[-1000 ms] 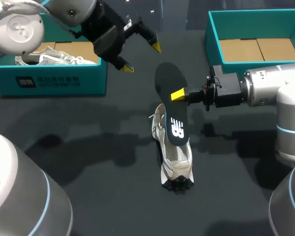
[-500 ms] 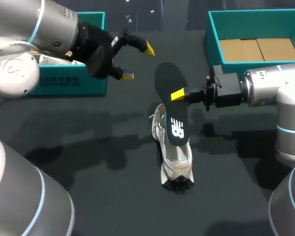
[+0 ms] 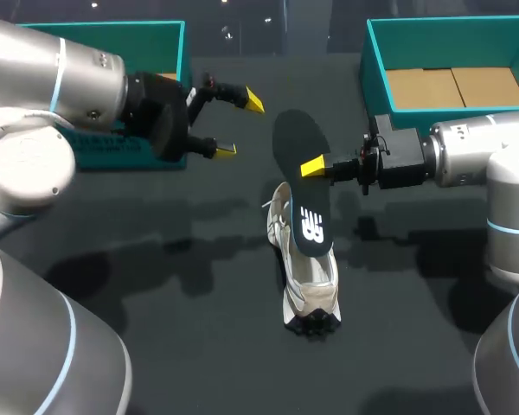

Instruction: Take the shoe out of the shoebox, open the shoe tongue, remove and reinsert the insole, then place the shoe into the shoebox

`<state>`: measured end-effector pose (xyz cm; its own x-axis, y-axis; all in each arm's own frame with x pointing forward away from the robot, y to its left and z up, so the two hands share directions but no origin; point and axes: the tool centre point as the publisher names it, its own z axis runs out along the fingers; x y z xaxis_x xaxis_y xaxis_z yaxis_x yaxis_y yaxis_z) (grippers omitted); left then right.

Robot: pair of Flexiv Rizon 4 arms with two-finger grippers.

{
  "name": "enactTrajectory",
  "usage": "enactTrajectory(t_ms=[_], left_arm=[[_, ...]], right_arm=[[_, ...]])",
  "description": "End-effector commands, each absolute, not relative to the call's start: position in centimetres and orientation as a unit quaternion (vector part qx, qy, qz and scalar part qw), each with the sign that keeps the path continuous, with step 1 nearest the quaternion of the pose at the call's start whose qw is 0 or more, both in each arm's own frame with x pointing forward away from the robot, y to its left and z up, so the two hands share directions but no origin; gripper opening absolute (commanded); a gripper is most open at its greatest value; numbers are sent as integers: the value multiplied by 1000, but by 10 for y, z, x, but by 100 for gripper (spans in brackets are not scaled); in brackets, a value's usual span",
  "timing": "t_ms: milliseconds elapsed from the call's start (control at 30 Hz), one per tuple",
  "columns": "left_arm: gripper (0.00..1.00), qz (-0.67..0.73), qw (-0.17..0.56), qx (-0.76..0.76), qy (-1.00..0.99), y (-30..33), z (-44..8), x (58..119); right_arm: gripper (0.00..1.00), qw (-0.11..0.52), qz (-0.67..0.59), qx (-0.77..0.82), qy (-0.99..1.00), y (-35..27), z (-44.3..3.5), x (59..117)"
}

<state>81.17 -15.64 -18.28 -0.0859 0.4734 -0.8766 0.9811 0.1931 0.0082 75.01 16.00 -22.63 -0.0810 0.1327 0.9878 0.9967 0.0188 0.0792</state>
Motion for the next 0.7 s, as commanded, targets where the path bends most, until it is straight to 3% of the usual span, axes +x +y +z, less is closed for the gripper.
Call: enactTrajectory(t_ms=[33, 700], left_arm=[[100, -355, 434, 526, 640, -161, -199, 813], [100, -428, 482, 494, 583, -185, -225, 797]], right_arm=[[0, 448, -483, -509, -554, 161, -225, 749], [0, 488, -493, -500, -518, 181, -217, 746]])
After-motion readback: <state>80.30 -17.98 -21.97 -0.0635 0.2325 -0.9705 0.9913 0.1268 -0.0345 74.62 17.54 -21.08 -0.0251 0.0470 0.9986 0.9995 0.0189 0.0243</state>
